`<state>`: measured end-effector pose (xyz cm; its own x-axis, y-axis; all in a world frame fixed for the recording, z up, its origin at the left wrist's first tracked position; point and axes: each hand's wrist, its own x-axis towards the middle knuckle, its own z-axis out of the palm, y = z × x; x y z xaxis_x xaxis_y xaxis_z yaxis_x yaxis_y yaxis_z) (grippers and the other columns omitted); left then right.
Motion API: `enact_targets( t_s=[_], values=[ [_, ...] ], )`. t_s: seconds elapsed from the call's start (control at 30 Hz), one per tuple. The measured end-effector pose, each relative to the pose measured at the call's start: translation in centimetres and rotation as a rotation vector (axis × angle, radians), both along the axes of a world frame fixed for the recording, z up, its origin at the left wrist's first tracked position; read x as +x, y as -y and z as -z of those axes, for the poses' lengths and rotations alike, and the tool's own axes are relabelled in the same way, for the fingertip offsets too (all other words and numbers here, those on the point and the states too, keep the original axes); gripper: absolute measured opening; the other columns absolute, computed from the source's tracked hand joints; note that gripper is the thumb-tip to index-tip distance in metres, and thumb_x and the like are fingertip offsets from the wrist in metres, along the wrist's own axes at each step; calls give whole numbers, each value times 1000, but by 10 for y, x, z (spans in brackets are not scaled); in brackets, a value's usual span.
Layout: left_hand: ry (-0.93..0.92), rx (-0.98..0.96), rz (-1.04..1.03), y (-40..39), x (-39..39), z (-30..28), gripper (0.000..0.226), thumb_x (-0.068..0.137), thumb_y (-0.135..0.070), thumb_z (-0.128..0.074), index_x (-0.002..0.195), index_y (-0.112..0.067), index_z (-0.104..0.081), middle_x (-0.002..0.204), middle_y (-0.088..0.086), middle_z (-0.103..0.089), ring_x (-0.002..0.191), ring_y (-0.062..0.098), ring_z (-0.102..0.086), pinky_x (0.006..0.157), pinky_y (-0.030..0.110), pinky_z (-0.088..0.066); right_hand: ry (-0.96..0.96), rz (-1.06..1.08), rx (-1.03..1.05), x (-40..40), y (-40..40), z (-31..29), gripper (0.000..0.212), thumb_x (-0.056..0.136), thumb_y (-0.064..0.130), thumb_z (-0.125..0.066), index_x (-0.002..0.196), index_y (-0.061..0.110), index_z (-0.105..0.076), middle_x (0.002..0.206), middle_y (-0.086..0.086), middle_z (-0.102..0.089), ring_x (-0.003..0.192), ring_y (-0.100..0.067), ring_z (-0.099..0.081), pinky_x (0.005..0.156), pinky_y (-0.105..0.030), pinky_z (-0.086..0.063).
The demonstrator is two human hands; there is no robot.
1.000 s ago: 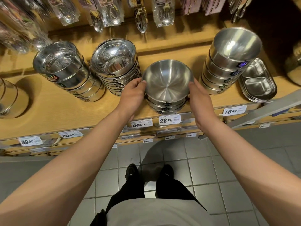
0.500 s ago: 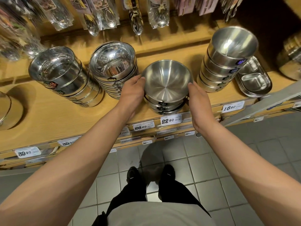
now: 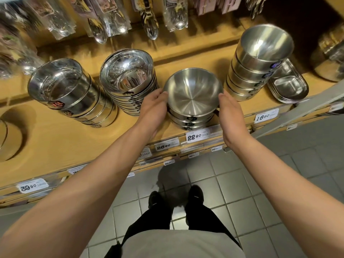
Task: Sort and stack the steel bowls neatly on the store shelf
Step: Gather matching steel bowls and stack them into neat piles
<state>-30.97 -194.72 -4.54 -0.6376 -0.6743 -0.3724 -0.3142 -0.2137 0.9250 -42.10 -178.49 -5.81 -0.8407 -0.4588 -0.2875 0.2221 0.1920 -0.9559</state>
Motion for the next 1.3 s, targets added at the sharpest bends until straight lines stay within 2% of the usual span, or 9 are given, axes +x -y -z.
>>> enact_targets(
  t_s=[0.3,0.43,0.57,0.63,0.7,0.8,0.93,1.13,1.3],
  values=[
    [-4,12,12,6,1,4,21,106,-18,-49,111,-22,-69,87,-23,-74,82,-13,-66,76,5,-48,47,8,29,1,-4,3,50,103,35,-42,152,24,-45,151,9,-51,137,-7,-47,118,-35,-34],
    [-6,62,-12,-2,0,4,40,104,-34,-46,82,-34,-80,87,-20,-76,95,-2,-69,106,36,-50,91,-21,47,3,-3,3,55,98,46,-38,150,30,-47,150,13,-52,138,-7,-45,120,-44,-32],
    [45,97,-46,-17,1,-4,44,94,-51,-41,117,-31,-72,127,-5,-70,126,16,-59,113,47,-43,173,-18,-32,-1,-2,8,36,96,51,-38,111,46,-71,110,20,-74,105,3,-67,98,-38,-49],
    [50,92,-65,-23,6,-2,39,94,-48,-40,111,-30,-70,128,0,-68,124,20,-60,111,51,-46,193,-46,-44,-6,-5,8,37,94,52,-39,87,50,-75,95,22,-76,89,7,-69,84,-33,-50],
    [42,107,-77,-28,12,2,32,96,-45,-41,102,-32,-69,123,1,-68,120,21,-62,104,49,-52,197,-85,-37,-11,-10,8,40,97,51,-38,82,48,-75,92,19,-77,85,5,-71,77,-30,-51],
    [26,202,-163,-26,13,7,36,107,-44,-36,115,-28,-67,115,-7,-72,114,17,-64,91,37,-57,237,-130,-36,-19,-12,9,45,101,49,-37,76,47,-74,83,18,-76,75,4,-71,61,-21,-51],
    [3,280,-160,-27,2,6,39,108,-48,-33,103,-30,-68,93,-13,-76,90,9,-70,62,27,-56,278,-189,-28,-21,-11,12,38,100,57,-35,91,47,-71,85,18,-75,89,-10,-68,60,-25,-51],
    [-13,253,-222,-43,11,6,39,108,-45,-34,99,-34,-70,86,-19,-78,86,5,-74,72,32,-61,277,-197,-65,-17,-20,11,38,99,56,-37,111,36,-67,95,12,-76,97,-18,-64,78,-43,-48],
    [-11,200,-208,-56,50,-4,35,106,-43,-37,102,-33,-70,91,-15,-78,83,3,-74,70,26,-61,298,-265,-89,8,-32,-1,34,99,53,-38,103,44,-71,103,13,-75,94,-4,-71,69,-29,-58]
  ],
)
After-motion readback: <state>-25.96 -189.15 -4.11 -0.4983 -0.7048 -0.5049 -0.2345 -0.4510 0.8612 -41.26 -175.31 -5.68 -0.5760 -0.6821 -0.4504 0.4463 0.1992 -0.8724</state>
